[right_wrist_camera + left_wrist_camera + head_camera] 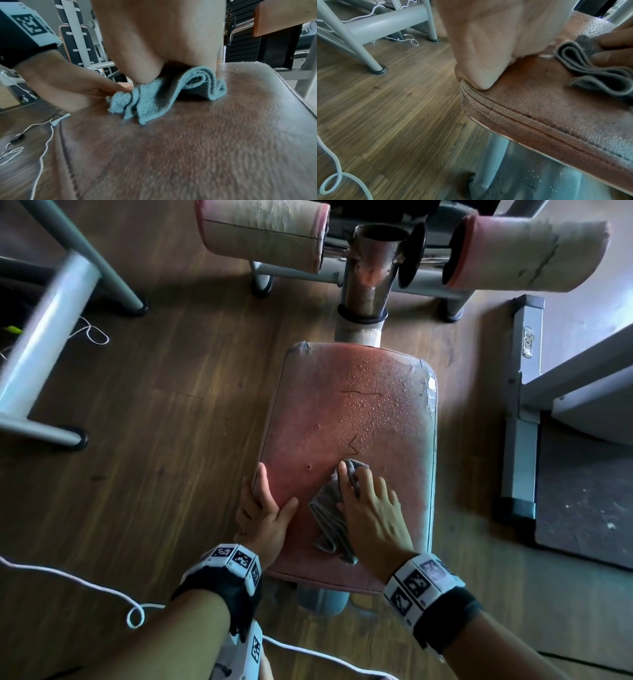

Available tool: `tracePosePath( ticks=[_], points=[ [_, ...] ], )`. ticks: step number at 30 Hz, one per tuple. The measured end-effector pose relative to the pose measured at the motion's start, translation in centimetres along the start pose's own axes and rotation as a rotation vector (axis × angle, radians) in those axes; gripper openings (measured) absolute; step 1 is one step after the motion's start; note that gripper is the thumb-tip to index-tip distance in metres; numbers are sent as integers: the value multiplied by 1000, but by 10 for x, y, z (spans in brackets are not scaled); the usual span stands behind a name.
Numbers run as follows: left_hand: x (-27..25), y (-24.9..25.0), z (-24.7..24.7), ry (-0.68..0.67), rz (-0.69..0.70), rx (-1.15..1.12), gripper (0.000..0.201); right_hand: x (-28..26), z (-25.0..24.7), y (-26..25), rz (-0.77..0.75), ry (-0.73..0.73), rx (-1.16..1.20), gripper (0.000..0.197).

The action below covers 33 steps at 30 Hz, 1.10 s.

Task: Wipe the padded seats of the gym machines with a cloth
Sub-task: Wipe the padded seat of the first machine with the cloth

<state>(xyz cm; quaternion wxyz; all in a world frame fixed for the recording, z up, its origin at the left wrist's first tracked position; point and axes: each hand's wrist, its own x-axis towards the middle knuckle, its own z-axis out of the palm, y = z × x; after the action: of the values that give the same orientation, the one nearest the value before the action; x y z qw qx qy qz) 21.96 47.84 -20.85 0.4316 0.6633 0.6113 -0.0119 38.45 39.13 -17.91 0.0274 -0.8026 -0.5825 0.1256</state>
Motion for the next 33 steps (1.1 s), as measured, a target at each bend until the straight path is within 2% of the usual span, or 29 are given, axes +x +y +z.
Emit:
tracePosePath(
  ticks=[4,6,9,12,17,22,27,33],
  points=[
    [-4,6,-1,16,-27,2,101,16,-1,2,4,42,-7,64],
    [-3,5,-1,14,-38,10,99,15,-1,4,22,34,14,63],
    [0,0,-1,-7,19,-8,90,2,2,11,53,25,46,63],
    [1,-1,-2,-4,51,-1,90,0,3,15,60,25,48,62],
    [-1,1,-1,5,28,23,92,19,0,18,88,-15,81,64],
    [-3,7,-3,35,27,76,79,-4,0,20,48,-29,88,61],
    [-3,5,-3,35,6,74,100,26,0,19,44,-12,43,63],
    [-1,2,0,50,46,69,91,28,-2,15,69,-9,70,64]
  ],
)
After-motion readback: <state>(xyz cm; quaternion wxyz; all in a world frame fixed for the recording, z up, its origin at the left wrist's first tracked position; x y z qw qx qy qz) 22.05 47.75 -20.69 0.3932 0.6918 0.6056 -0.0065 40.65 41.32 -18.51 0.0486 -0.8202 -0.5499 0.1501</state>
